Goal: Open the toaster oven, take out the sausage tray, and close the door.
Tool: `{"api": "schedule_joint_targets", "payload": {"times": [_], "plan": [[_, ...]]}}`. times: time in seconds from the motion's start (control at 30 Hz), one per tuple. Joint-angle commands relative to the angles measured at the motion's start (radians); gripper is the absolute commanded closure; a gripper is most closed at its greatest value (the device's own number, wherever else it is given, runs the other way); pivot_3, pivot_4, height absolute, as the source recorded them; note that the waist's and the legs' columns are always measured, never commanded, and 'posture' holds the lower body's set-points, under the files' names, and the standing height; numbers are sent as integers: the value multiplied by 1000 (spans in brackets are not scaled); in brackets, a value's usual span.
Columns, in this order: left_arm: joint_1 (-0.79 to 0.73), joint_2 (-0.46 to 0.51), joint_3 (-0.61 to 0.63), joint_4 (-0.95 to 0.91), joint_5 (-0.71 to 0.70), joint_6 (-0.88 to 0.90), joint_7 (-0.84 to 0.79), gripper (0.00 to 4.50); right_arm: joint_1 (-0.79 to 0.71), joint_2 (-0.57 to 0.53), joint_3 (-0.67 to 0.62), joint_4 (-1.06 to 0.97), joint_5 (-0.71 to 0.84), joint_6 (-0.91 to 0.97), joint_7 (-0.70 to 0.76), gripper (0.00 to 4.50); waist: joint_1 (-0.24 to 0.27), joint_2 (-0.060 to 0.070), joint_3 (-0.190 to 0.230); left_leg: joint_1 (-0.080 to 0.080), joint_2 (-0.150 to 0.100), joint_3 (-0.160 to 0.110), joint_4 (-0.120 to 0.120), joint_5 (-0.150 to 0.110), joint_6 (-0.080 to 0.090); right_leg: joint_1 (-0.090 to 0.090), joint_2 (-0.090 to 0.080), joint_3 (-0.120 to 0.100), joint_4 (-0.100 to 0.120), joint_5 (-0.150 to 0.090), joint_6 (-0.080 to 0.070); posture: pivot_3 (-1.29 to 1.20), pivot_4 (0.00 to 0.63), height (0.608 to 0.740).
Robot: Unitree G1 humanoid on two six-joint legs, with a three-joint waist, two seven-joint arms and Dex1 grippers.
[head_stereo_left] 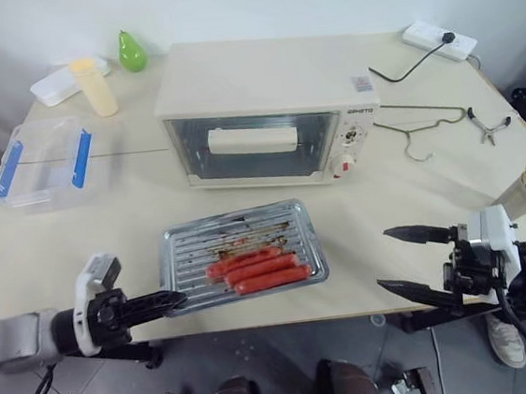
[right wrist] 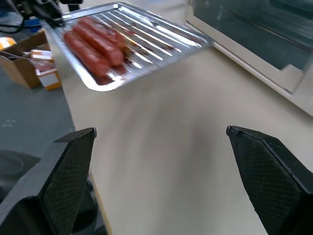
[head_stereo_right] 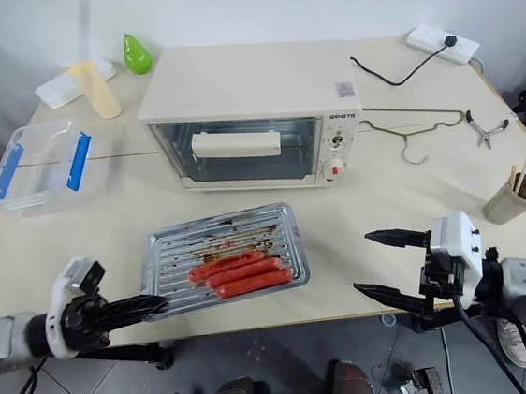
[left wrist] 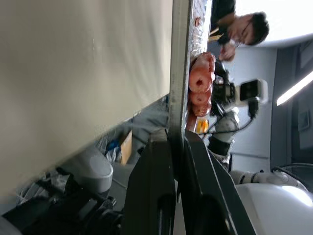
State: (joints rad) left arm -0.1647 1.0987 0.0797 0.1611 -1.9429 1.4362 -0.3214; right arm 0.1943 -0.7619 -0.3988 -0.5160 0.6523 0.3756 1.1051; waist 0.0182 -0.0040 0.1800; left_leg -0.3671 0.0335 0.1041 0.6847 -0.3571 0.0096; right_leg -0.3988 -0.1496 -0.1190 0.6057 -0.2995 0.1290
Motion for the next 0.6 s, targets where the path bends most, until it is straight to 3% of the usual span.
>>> {"api": "schedule_joint_targets", "payload": {"times": [0.03,0.2,0.47,0.6], "plan": [[-184,-61,-117,141,-29,35,129,4500,57,15,-62,-93,32,-5,-49,36,5,-1,0,0,0,0,0,0,-1,0,0,0,1,0,0,0,150,740],[-365,-143,-226,257,-29,77,242,4500,117,36,-86,-161,49,0,-113,36,6,-2,0,1,0,0,0,1,-1,0,0,1,2,1,1,0,150,740],[-474,-260,-295,262,-11,54,375,4500,170,64,-74,-222,52,-12,-187,36,7,-3,0,1,-1,0,1,2,-1,0,0,3,2,1,1,0,150,740],[-467,-296,-255,220,57,34,388,3395,165,64,-60,-230,52,-12,-209,0,7,-3,0,1,-1,0,2,2,0,1,0,4,1,1,1,0,150,740]]}}
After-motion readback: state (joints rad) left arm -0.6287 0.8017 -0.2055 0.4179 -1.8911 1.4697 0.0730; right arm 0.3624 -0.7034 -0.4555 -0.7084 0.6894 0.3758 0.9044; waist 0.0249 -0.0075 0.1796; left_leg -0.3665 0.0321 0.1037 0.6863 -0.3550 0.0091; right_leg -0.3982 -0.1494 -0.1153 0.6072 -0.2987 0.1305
